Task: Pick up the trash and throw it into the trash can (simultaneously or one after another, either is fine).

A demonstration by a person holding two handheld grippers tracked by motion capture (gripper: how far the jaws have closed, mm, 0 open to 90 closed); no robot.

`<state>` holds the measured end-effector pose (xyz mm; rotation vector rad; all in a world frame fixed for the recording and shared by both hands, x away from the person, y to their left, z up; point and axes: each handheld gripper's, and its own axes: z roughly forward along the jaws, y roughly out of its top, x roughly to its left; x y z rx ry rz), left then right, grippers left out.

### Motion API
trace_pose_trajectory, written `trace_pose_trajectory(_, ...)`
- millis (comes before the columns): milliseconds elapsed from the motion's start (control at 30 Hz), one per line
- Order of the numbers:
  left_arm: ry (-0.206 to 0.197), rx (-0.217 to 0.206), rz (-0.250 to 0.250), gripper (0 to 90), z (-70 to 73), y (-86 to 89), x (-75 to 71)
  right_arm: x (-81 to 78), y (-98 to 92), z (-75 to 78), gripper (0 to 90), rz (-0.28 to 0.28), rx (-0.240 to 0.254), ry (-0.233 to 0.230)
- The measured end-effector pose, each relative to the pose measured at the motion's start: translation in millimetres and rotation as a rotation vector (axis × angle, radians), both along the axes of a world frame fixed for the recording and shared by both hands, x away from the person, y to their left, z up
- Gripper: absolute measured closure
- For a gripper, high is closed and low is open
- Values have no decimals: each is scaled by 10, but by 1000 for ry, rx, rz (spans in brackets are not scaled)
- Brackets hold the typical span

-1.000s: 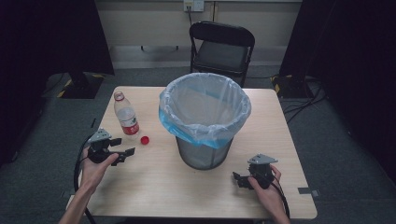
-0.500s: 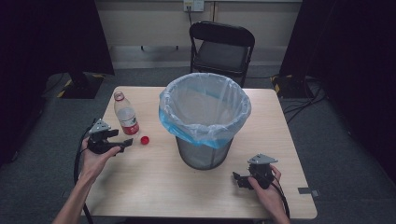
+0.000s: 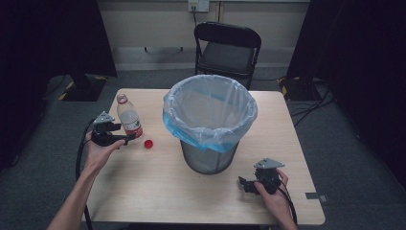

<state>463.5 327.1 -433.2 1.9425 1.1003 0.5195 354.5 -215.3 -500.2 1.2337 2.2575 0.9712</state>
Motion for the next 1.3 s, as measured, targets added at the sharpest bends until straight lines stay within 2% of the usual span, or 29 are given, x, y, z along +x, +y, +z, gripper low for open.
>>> trace_pose_trajectory(133,-5,-5,16,166,-30,-7,94,0,2,0,94,-1,2,0)
trace_pose_trajectory(300,25,-3,12,167,-127,-10,151,-1,0,0,94,-1,0,0)
trace_pose_trajectory(367,16,-18,26,167,-140,-15,171,0,0,0,94,0,0,0)
trace_pose_trajectory(467,-5,-4,28,167,-144,-38,184,0,2,0,94,-1,2,0)
trace_pose_trajectory(567,-6,3,36,183,-169,-40,205,0,1,0,94,-1,2,0)
trace_pose_trajectory(667,-13,-21,54,177,-191,-49,233,0,1,0,94,-1,2,0)
trace_pose_trajectory(733,-21,-13,58,177,-202,-61,250,0,2,0,95,-1,2,0)
trace_pose_trajectory(833,0,-30,79,174,-258,-62,295,0,2,0,94,-1,2,0)
trace_pose_trajectory(1033,3,-12,73,187,-303,-95,324,0,1,0,94,-1,2,0)
trace_pose_trajectory(1133,-9,-5,77,258,-295,-100,326,0,2,0,94,-1,2,0)
trace_pose_trajectory(1300,-15,8,79,273,-280,-108,314,0,2,0,94,-1,2,0)
